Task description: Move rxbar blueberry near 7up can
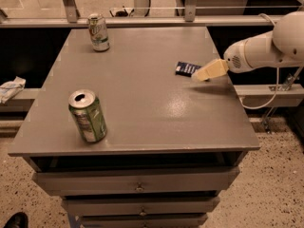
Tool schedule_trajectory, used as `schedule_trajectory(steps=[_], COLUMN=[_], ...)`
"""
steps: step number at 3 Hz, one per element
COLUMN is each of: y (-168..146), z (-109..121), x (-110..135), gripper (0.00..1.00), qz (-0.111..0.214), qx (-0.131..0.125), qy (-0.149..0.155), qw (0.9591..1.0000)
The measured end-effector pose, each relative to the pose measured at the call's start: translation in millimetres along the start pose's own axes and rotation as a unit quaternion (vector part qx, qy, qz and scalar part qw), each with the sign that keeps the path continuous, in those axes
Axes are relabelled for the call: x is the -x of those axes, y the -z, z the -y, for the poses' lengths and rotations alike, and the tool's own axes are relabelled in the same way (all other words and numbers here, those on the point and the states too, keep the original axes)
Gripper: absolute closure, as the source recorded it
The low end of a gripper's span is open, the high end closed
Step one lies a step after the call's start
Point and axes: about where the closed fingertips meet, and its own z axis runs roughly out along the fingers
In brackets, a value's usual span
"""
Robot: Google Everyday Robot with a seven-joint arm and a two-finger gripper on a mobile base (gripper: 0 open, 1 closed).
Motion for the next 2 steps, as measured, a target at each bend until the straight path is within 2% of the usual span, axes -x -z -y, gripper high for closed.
schedule_trajectory(steps=[2], y=[19], z=[-22], x=[5], gripper=[0.0], qz=[0.023], qx=[-0.011], qy=[-0.023], qw=[0.9994])
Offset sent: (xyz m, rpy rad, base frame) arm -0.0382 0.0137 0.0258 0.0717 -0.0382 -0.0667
